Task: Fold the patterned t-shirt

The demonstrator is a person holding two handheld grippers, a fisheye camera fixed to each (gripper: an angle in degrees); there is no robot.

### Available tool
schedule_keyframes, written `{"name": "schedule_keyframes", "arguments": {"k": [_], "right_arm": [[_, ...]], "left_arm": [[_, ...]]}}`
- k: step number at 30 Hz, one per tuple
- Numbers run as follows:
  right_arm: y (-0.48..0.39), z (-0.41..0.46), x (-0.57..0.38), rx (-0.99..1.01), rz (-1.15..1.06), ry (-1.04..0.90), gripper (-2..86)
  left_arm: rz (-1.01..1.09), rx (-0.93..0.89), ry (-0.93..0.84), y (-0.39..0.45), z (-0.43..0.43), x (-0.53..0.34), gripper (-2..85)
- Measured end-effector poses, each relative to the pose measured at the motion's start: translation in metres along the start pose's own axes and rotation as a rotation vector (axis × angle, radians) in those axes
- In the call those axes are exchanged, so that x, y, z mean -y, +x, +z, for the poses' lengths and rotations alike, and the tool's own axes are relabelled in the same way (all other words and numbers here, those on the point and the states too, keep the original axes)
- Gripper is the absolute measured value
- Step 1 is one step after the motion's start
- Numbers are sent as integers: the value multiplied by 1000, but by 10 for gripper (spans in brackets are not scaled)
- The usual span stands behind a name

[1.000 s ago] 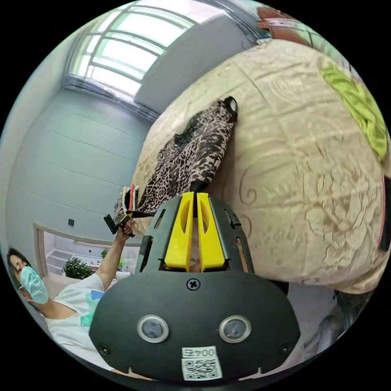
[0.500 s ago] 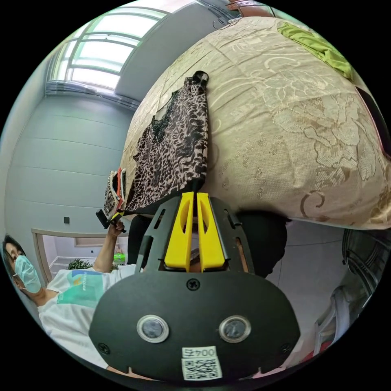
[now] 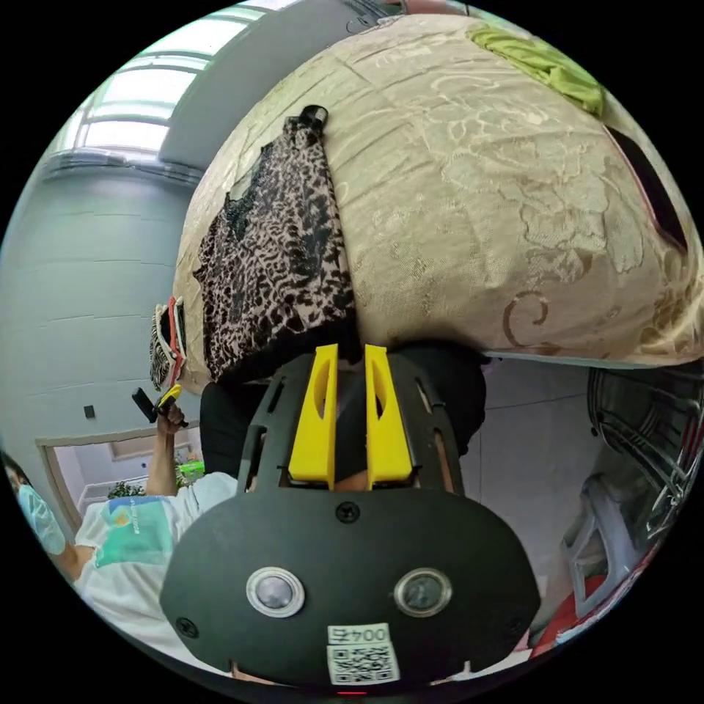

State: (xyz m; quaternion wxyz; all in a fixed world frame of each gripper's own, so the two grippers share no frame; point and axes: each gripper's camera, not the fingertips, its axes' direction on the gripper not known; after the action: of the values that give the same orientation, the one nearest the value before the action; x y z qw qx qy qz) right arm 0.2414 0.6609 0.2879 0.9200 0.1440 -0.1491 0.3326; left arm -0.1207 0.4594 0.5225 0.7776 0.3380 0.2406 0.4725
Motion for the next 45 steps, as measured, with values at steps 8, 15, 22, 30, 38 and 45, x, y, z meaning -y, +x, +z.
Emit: {"name": "schedule_keyframes", "arguments": {"k": [8, 15, 22, 30, 38, 45], "right_arm": [[-144, 74, 10, -78, -233, -16, 47], [-215, 63, -37, -153, -272, 215, 2], [-242, 103, -48, -327, -208, 67, -7], [-314, 132, -87, -682, -386, 130, -6], [-323, 74, -110, -568, -379, 258, 3], [-241, 8, -112, -303, -140, 235, 90]], "left_arm": [[-136, 114, -74, -11, 81, 53, 9], [-207, 150, 89, -21, 59, 34, 2], [-320, 219, -75, -58, 92, 7, 3], [-224, 457, -107, -34, 110, 6, 5], [-340, 306, 20, -56, 65, -15, 5], [-410, 235, 93, -51, 7, -89, 30]]}}
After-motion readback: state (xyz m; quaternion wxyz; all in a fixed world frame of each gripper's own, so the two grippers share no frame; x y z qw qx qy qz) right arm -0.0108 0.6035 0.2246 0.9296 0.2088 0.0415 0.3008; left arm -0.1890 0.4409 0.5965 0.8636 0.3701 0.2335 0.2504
